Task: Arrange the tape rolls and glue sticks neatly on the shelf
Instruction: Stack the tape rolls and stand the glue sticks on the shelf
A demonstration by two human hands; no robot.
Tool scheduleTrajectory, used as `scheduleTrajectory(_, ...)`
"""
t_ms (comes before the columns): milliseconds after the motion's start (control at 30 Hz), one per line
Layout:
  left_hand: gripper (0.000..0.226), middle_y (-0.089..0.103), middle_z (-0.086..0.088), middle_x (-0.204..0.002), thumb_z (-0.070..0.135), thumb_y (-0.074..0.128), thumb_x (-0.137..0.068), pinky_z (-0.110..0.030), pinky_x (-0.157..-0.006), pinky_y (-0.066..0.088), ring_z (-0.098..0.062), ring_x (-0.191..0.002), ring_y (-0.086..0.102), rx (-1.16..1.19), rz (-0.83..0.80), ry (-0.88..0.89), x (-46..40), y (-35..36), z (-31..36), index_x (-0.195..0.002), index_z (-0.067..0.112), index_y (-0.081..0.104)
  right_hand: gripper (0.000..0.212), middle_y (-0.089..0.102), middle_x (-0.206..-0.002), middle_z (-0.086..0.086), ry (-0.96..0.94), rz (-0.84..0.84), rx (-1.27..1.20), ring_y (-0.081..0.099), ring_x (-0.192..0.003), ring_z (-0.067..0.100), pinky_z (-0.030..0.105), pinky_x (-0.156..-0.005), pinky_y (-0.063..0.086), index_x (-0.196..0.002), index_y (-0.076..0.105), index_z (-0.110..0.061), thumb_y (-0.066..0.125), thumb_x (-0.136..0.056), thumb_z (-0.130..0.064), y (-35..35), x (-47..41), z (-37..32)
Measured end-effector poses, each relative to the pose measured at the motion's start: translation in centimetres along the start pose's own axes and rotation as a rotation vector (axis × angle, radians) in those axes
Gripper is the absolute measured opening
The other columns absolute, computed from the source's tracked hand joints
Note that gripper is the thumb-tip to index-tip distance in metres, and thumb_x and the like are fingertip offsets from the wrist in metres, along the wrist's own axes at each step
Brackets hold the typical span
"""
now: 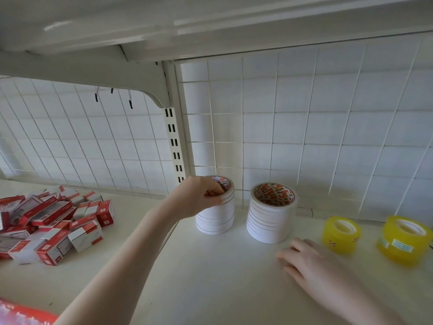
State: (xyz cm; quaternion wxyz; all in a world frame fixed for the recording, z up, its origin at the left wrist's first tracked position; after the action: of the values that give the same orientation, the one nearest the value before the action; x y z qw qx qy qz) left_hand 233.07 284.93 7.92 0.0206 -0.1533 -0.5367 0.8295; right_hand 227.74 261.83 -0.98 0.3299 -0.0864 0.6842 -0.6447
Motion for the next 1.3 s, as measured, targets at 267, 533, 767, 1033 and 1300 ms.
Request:
scheduleTrajectory(267,0.019,0.062,0.001,-0.073,0.039,0.060,-0.077,-0.031,-0.066,0.045,-0.017,-0.072,0.054,-0.082,-0.021,-0.018,-0.4,0.2,-0.2,-0.081,0.022,0.068,0.034,0.048,-0.065,-0.014,0.033,-0.054,-0.042,0.053,-0.054,0.007,0.016,-0.042,0.038,-0.062,0.060,-0.035,0.090,-0.044,-0.036,-0.4,0.0,-0.1)
scheduleTrajectory(533,0.013,0.044,0.007,-0.060,0.032,0.067,-0.077,-0.027,-0.058,0.035,-0.015,-0.063,0.041,-0.152,0.009,-0.075,-0.4,0.2,0.3,-0.069,0.030,0.057,0.017,0.054,-0.081,-0.010,0.068,-0.114,-0.062,0.059,-0.074,0.010,0.023,-0.056,0.045,-0.079,0.067,-0.031,0.079,-0.068,-0.037,-1.1,0.0,0.0)
scheduleTrajectory(767,0.016,0.043,0.007,-0.060,0.033,0.070,-0.076,-0.027,-0.058,0.033,-0.014,-0.060,0.040,-0.120,0.014,-0.084,-0.7,-0.2,0.5,-0.072,0.021,0.061,0.018,0.049,-0.106,-0.008,0.053,-0.148,-0.095,0.050,-0.101,0.013,0.027,-0.079,0.042,-0.106,0.059,-0.027,0.049,-0.093,-0.034,-0.3,0.2,0.1)
scheduleTrajectory(1033,0.020,0.057,0.000,-0.078,0.037,0.071,-0.076,-0.032,-0.067,0.045,-0.022,-0.075,0.052,-0.167,-0.009,-0.107,-0.8,0.1,0.8,-0.087,0.021,0.067,0.026,0.046,-0.116,-0.007,0.020,-0.124,-0.095,0.044,-0.111,0.013,0.026,-0.085,0.037,-0.118,0.054,-0.026,0.038,-0.098,-0.032,-0.6,0.1,0.0)
scheduleTrajectory(1300,0.021,0.064,-0.009,-0.089,0.032,0.066,-0.075,-0.031,-0.065,0.044,-0.021,-0.071,0.047,-0.267,0.009,-0.133,-0.9,0.3,1.0,-0.087,0.014,0.067,0.019,0.048,-0.109,-0.009,0.037,-0.150,-0.108,0.048,-0.105,0.012,0.026,-0.078,0.039,-0.111,0.056,-0.030,0.044,-0.096,-0.031,-0.8,0.2,-0.5)
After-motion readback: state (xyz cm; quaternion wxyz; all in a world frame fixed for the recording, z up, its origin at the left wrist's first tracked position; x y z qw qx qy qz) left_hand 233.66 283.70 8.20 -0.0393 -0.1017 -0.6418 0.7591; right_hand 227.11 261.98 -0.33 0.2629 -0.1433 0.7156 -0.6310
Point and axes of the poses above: each hand's wrist, its own x-axis away from the middle knuckle, its own y-axis out of the palm, z = x × y, the point moved 5 cm from there along -x, towards the middle knuckle
